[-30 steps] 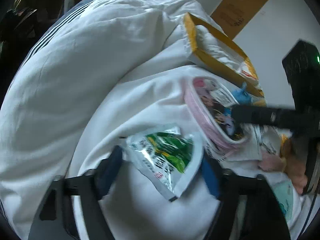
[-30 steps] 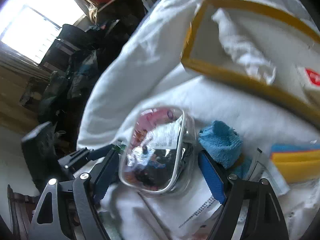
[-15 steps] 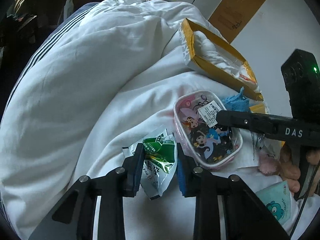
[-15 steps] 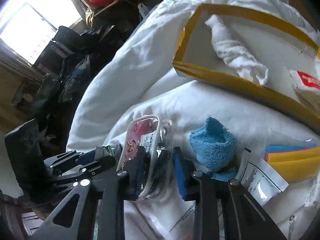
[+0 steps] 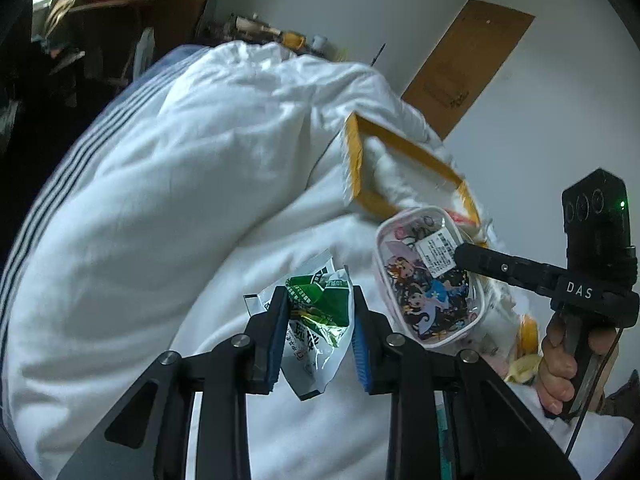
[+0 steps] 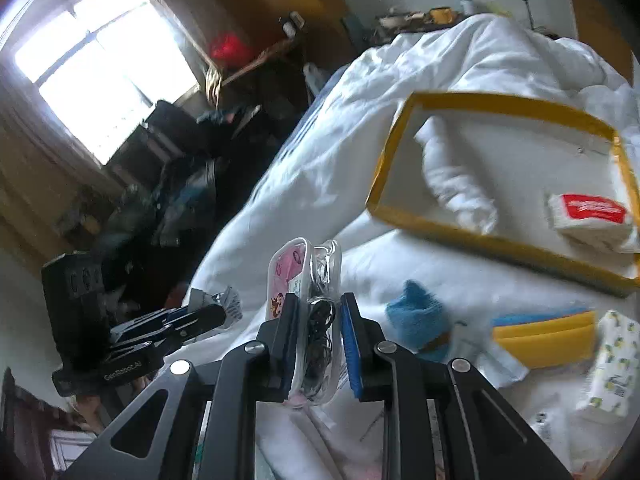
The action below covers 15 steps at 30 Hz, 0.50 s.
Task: Organize soft objects
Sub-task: 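Carry the green packet into the tray with left tool while right tool drops the pink pouch in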
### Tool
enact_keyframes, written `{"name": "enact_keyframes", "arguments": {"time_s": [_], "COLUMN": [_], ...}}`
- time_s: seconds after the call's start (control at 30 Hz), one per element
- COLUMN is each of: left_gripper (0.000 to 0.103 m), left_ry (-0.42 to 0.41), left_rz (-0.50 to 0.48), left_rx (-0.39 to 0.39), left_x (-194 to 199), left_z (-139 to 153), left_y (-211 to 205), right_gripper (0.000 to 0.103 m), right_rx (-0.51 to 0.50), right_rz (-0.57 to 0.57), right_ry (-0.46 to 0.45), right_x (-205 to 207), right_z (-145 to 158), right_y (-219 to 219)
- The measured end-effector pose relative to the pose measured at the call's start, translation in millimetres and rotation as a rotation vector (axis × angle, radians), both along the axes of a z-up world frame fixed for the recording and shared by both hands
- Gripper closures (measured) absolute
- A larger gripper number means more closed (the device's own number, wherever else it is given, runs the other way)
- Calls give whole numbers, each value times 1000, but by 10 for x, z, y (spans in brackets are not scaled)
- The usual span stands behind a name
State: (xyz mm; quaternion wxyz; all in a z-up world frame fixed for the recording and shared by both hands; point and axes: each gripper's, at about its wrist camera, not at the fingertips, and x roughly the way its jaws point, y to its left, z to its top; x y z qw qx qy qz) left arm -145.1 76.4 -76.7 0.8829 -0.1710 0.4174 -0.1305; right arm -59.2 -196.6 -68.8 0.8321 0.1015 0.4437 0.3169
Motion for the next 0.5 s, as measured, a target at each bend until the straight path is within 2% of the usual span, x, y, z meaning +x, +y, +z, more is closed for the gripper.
{"name": "enact_keyframes", "arguments": {"time_s": [0.1,0.2,0.27,0.37,0.5], "left_gripper": [75,75,75,75,75], "left_ry": [-55,-119,-133,-138,-218], "left_rz": [-4,-18,-42,-90,-115], "left_rx": [31,97,129,138,218], "left_x": [35,102,199,359,561], "left_z": [176,315,368,451,617], "left_y": [-132,-363,-532,-765,-1088], "right_gripper": [81,81,81,81,81], "right_rx": [18,39,68,102,158], "right_rz": [-50,-123,-163,-226,-298], "right_ry": [-44,-82,-94,-105,-80], "right_x": [-29,-34,-8,22,115], "right_z": [159,305,395,459,521], "right_y": [-203,-489,-704,-966,-1318]}}
